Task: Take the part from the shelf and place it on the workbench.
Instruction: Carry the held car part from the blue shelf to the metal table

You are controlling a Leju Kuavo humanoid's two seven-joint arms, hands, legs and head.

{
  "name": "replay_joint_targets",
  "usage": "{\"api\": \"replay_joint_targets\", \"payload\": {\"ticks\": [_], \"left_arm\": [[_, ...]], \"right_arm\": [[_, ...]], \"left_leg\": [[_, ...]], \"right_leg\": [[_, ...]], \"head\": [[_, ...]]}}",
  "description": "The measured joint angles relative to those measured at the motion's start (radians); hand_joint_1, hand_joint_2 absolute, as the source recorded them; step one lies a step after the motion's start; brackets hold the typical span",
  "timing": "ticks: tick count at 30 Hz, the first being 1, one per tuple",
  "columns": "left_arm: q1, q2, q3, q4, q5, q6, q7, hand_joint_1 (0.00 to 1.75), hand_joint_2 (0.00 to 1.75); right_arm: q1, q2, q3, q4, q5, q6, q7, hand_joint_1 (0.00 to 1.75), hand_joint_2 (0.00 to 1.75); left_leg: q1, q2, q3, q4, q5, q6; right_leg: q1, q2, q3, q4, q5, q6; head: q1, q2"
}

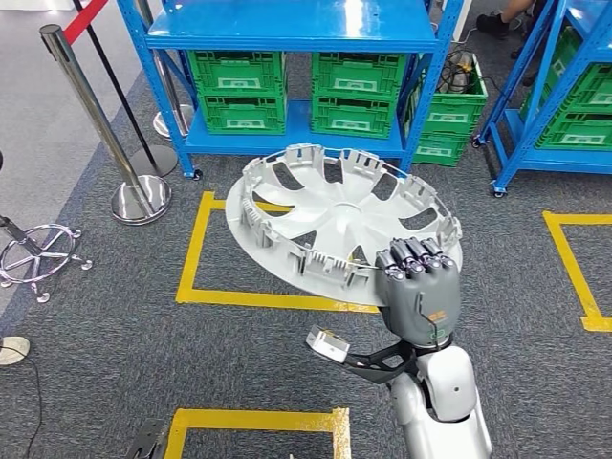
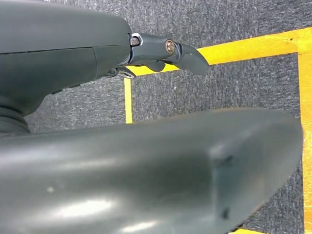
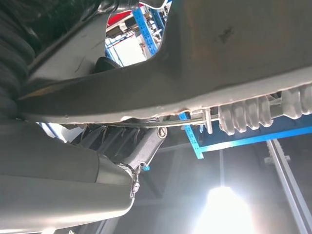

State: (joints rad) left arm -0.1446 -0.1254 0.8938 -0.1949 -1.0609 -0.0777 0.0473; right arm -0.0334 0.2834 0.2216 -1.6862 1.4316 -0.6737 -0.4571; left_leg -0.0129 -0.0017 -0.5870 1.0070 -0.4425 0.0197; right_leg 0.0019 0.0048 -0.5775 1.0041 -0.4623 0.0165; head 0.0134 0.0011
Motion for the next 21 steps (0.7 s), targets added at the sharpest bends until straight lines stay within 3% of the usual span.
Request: {"api": "replay_joint_targets", "payload": {"ticks": [10, 21], "left_arm": [[0.0, 0.002, -0.019, 0.0, 0.002, -0.004, 0.0, 0.0, 0.0], [0.001, 0.005, -0.023, 0.0, 0.008, -0.004, -0.002, 0.0, 0.0]], "right_arm": [[-0.004, -0.001, 0.016, 0.014, 0.007, 0.0, 0.093, 1.75, 1.75], [-0.008, -0.002, 0.028, 0.023, -0.031, 0.0, 0.093, 1.75, 1.75]], "left_leg": [[0.0, 0.0, -0.001, 0.0, 0.0, 0.0], [-0.001, 0.0, -0.006, 0.002, 0.0, 0.0]], "right_leg": [[0.0, 0.0, -0.001, 0.0, 0.0, 0.0], [-0.001, 0.0, -0.005, 0.0, 0.002, 0.003]], "head": [[0.0, 0.0], [0.0, 0.0]]}}
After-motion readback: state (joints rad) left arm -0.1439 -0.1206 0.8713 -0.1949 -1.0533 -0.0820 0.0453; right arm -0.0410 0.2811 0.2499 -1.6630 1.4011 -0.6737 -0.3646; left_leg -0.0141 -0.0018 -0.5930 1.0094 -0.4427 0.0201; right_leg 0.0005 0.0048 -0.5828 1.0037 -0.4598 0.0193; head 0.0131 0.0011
